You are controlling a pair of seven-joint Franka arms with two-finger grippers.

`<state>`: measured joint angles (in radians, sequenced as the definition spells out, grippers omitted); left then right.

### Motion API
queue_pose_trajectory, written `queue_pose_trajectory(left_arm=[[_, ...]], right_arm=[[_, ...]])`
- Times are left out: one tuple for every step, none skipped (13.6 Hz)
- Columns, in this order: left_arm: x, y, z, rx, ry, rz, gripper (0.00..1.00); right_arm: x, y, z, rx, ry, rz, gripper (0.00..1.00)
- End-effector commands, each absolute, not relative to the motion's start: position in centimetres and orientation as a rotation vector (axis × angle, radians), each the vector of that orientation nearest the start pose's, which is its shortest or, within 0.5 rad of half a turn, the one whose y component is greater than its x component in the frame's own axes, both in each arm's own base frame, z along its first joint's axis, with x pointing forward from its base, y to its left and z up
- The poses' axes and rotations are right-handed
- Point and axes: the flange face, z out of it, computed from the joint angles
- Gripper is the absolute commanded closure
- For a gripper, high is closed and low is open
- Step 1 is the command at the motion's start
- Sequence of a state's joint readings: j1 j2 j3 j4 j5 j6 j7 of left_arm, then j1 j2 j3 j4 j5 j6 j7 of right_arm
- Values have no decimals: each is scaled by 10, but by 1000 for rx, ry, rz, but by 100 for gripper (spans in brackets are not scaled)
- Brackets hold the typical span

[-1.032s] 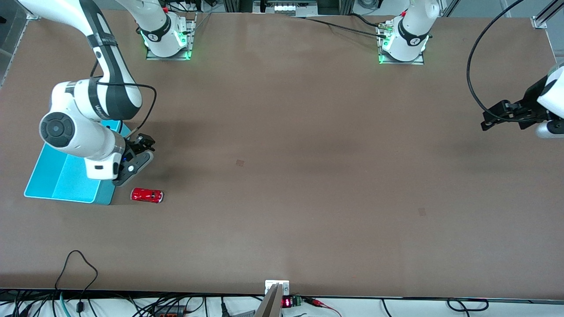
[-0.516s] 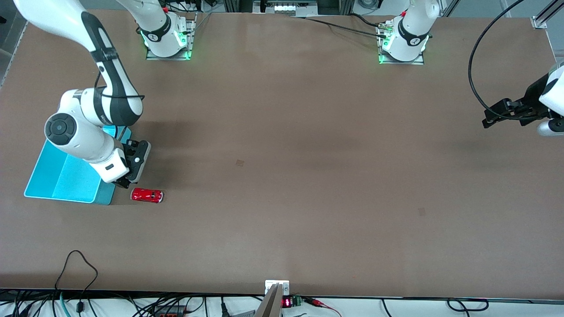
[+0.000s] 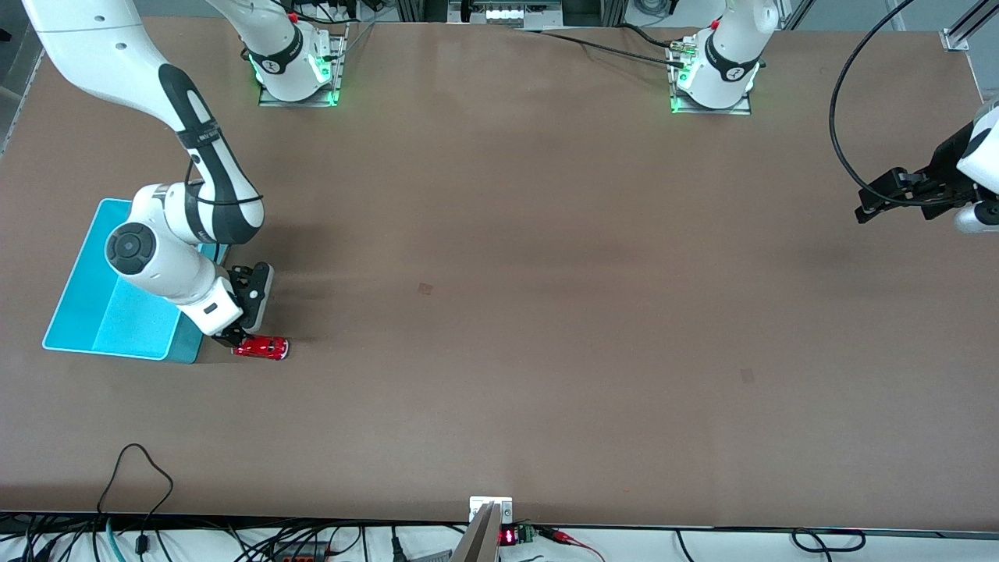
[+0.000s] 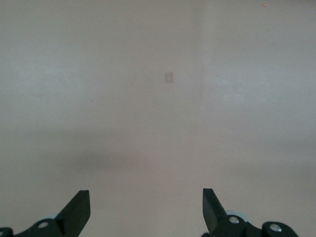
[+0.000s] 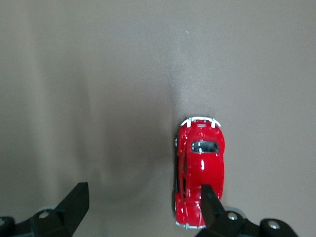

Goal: Wind red beetle toy and store in blue box
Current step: 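Lower the right gripper and grasp the red car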

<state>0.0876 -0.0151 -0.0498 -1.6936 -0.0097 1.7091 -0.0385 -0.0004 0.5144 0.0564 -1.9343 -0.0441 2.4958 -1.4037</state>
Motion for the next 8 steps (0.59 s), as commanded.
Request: queue_pose_trajectory(left_arm=[[558, 17, 589, -3165, -148, -46, 0], [558, 19, 587, -3164, -156, -36, 0], [559, 19, 588, -3157, -149, -41, 0], [559, 18, 588, -3159, -147, -43, 0], [559, 17, 588, -3160, -147, -51, 0], [561, 16, 588, -3162, -143, -67, 0], [563, 17, 590, -3161, -143, -92, 0], [563, 16, 590, -3161, -141, -99, 0]], right_arm=[[633, 33, 226, -2319, -2184, -93, 0], [634, 33, 227, -2321, -2186, -99, 0], [635, 33, 228, -2322, -2192, -108, 0], [637, 32, 228, -2308, -2226, -119, 0], [639, 32, 225, -2287, -2265, -137, 0], [641, 31, 222, -2281, -2280, -151, 0], [641, 28, 219, -2284, -2276, -150, 0], [645, 27, 215, -2286, -2273, -151, 0]])
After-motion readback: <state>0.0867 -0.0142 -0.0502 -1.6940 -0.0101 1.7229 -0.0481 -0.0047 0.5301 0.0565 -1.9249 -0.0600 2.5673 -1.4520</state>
